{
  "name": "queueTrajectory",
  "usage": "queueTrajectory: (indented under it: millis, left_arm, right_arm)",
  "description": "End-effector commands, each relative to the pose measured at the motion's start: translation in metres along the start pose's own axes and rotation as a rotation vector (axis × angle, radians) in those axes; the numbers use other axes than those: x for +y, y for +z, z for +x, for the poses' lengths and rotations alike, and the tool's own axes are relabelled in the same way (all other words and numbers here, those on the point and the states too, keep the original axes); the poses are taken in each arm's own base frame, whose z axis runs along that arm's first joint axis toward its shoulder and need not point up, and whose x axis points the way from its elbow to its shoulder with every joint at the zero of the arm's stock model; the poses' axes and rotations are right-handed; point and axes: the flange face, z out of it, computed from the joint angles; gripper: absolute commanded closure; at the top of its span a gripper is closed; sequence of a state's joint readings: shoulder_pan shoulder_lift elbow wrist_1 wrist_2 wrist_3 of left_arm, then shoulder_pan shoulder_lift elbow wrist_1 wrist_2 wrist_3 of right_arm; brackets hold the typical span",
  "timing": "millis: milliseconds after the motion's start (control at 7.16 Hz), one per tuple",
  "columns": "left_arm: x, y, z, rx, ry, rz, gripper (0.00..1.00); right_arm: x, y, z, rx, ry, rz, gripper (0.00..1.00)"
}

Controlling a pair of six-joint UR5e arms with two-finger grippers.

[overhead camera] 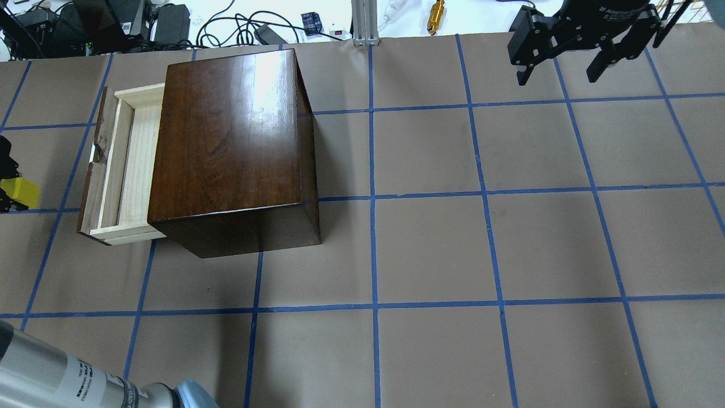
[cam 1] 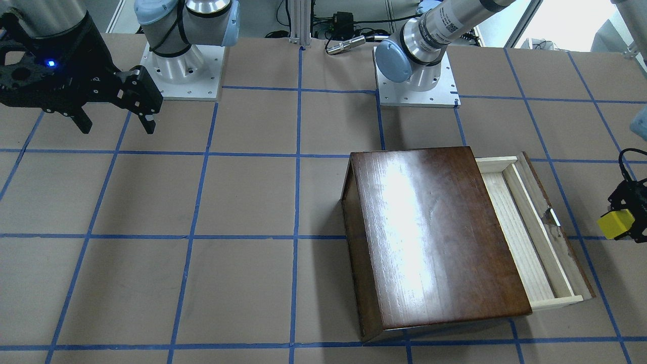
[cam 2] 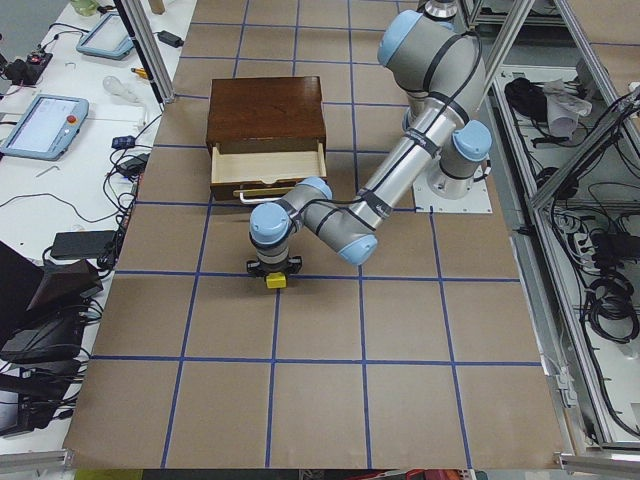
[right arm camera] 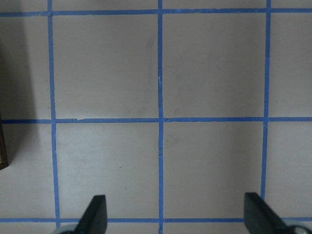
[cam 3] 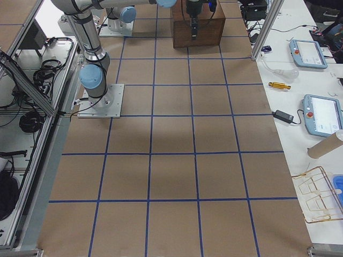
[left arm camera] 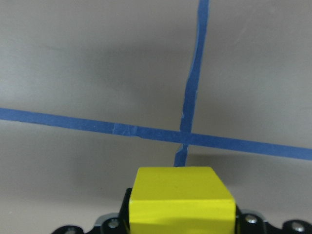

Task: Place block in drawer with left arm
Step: 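Lift the yellow cube and carry it over the open drawer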

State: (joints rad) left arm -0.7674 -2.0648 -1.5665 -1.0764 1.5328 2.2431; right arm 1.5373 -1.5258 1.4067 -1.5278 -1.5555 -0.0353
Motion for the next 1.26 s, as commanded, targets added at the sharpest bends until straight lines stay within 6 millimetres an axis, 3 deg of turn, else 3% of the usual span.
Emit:
queueTrajectory:
  millis: [0,140,279,559,838,978,1117]
  left_arm:
    - [-0.038,-0.070,0.009,0.042,-0.008,0.041,0.99]
    - [-0.070,-0.105,0.004,0.043,-0.004,0.032,0.99]
    - [-0.120,-0.130,-0.006,0.037,0.019,0.018,0.99]
    - [-0.210,-0.154,-0.008,0.034,0.040,-0.012,0.99]
    - [-0.267,-0.147,-0.018,0.036,0.019,-0.027,0.99]
    - [-0.280,-0.135,-0.023,0.044,0.007,-0.024,0.99]
    - [-0.280,-0.117,-0.025,0.050,-0.003,-0.012,0.99]
  right_arm:
    - [0.000,0.001,0.000,0.001,-0.001,-0.001,0.00]
    - [0.000,0.001,0.000,0.000,0.000,-0.001,0.00]
    - [0.000,0.001,-0.001,0.000,-0.001,-0.001,0.00]
    - [0.000,0.001,-0.001,0.000,0.000,-0.001,0.00]
    - [0.000,0.001,-0.001,0.000,0.000,-0.001,0.00]
    - [0.000,0.000,-0.001,0.000,0.000,0.000,0.00]
    - [0.000,0.000,-0.001,0.000,0.000,0.000,0.00]
